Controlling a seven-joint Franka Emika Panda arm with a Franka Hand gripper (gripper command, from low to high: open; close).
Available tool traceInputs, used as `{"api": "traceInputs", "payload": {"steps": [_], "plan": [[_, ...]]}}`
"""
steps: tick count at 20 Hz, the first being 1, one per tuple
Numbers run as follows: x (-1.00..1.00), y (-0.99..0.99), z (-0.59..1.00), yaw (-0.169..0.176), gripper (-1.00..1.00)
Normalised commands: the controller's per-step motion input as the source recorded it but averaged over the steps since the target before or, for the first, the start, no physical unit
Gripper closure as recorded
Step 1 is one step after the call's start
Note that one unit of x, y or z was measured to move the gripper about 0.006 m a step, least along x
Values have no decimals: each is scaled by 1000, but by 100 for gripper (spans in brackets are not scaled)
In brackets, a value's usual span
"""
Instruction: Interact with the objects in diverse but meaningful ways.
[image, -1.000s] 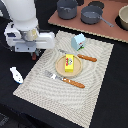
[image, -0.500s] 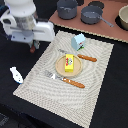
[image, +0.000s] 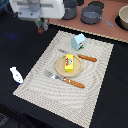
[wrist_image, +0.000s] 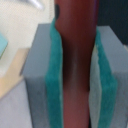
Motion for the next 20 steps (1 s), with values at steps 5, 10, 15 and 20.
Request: {"api": "traceInputs", "payload": {"steps": [5, 10, 15, 20], "plan": [[798, 706, 573, 0, 100], [815, 651, 447, -13, 100], [831, 641, 401, -24, 100], [851, 657, 401, -22, 100]]}}
